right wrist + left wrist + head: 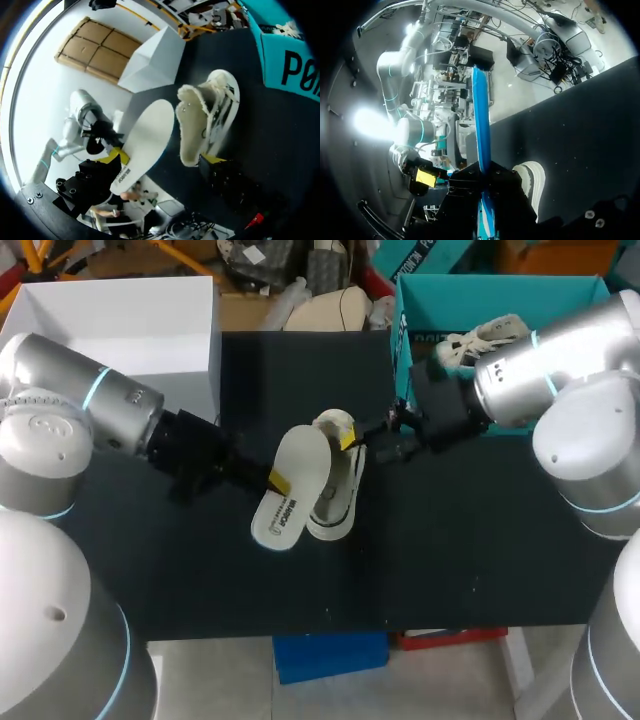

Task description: Take the shoe out of the shoebox, open the shoe tongue, remove and reinsert the insole, then place the shoe into the shoebox

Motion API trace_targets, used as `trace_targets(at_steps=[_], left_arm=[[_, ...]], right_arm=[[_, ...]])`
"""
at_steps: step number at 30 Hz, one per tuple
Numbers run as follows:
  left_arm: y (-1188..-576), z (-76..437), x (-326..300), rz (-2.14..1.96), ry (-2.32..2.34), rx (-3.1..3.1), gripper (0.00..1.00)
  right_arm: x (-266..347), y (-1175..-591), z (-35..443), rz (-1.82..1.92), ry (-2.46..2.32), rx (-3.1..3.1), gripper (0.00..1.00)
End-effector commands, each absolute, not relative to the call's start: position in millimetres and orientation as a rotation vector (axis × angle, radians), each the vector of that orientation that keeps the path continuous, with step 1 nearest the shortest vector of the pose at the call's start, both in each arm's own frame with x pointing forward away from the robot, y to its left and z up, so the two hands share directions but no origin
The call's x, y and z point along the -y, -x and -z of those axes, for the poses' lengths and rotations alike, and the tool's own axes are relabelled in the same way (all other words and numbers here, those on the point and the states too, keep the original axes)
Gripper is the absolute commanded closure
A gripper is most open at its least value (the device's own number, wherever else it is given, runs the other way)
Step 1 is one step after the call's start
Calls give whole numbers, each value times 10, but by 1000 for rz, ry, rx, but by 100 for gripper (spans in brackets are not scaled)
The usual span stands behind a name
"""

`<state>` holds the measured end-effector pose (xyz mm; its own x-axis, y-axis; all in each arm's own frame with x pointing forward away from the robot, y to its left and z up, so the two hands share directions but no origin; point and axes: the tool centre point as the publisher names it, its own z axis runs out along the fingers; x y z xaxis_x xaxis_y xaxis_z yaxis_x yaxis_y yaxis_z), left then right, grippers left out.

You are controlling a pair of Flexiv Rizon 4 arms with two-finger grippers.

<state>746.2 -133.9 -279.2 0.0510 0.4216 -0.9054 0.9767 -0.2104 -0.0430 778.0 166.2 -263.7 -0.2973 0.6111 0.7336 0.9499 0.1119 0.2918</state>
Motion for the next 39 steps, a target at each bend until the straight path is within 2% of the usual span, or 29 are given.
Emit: trace_targets(at_steps=[1, 18, 39], left_arm=[[-7491, 2792, 1391, 1140, -1729, -1423, 100], [-7386, 2843, 1492, 1171, -1836, -1471, 100], [-7264, 2937, 1465, 1171, -2101, -1659, 100]], right_arm=[[-1396, -7411, 2539, 1104, 1570, 1964, 0], [-1077, -6880, 2301, 1025, 1610, 2049, 0], [-1071, -6873, 2293, 1004, 1615, 2047, 0]])
